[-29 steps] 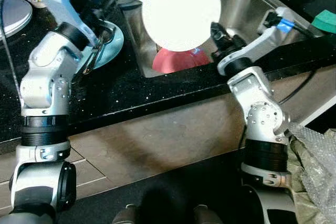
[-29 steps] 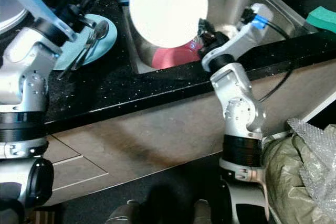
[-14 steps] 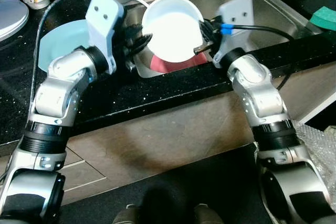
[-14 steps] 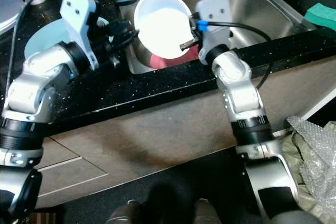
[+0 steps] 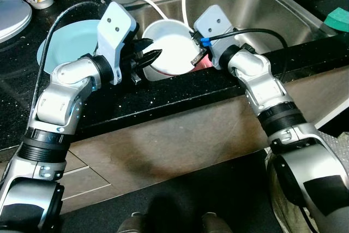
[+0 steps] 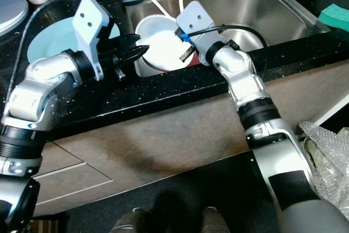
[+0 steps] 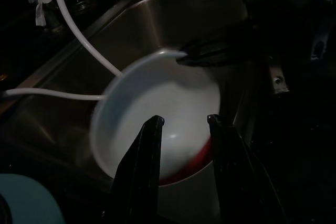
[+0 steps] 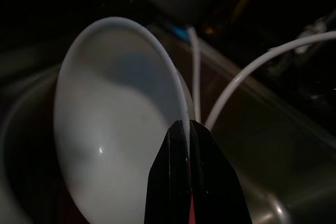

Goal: Kitchen organization

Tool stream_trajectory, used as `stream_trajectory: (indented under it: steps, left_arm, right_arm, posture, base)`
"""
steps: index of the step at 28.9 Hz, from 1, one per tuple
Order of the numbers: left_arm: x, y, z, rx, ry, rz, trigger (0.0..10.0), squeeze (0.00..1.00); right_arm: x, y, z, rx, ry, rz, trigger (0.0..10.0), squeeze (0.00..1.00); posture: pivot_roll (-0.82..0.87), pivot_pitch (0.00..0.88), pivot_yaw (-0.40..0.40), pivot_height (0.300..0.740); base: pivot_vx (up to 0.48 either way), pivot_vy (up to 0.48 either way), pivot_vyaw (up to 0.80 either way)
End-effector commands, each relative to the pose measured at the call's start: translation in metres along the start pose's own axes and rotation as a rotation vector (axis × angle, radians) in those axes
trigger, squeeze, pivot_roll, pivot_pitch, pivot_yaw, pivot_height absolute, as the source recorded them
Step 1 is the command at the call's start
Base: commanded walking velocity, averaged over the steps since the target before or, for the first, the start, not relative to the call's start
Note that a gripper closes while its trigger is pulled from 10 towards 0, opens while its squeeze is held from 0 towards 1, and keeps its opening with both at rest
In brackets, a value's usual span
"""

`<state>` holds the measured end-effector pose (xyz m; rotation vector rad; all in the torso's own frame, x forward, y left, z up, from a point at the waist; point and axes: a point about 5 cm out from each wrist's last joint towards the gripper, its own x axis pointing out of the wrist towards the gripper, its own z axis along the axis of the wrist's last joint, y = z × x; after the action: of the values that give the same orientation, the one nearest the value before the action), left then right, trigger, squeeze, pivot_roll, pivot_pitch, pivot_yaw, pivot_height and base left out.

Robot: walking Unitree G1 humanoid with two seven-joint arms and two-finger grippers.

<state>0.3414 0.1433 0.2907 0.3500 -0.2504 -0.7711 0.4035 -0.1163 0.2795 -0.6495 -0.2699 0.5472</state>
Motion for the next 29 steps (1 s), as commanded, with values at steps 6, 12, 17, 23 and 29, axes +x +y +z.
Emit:
stream_trajectory:
  steps: [6, 12, 17, 23, 29]
  left_arm:
    - [-0.007, 0.001, -0.020, -0.006, 0.154, -0.001, 10.0, 0.00]
    - [-0.009, -0.004, -0.029, -0.029, 0.226, -0.045, 10.0, 0.00]
    - [-0.010, -0.007, -0.031, -0.026, 0.248, -0.067, 10.0, 0.00]
    - [-0.010, -0.007, -0.030, -0.024, 0.254, -0.067, 10.0, 0.00]
    - [-0.011, -0.004, -0.027, -0.028, 0.248, -0.025, 10.0, 0.00]
  right_arm:
    - [0.006, 0.009, -0.004, -0.089, 0.048, 0.126, 10.0, 0.00]
    - [0.006, 0.009, -0.009, -0.120, 0.086, 0.146, 10.0, 0.00]
    - [0.005, 0.008, -0.013, -0.130, 0.095, 0.160, 10.0, 0.00]
    - [0.005, 0.007, -0.013, -0.130, 0.097, 0.162, 10.0, 0.74]
    - [0.006, 0.006, -0.012, -0.141, 0.092, 0.136, 10.0, 0.00]
  posture:
    - [0.05, 0.196, 0.041, 0.740]
    - [0.05, 0.196, 0.046, 0.740]
    - [0.05, 0.198, 0.048, 0.740]
    - [0.05, 0.202, 0.047, 0.740]
    - [0.05, 0.202, 0.048, 0.740]
  base:
    - [0.000, 0.000, 0.00]
    - [0.000, 0.000, 0.00]
    - [0.000, 0.000, 0.00]
    - [0.000, 0.000, 0.00]
    - [0.000, 0.000, 0.00]
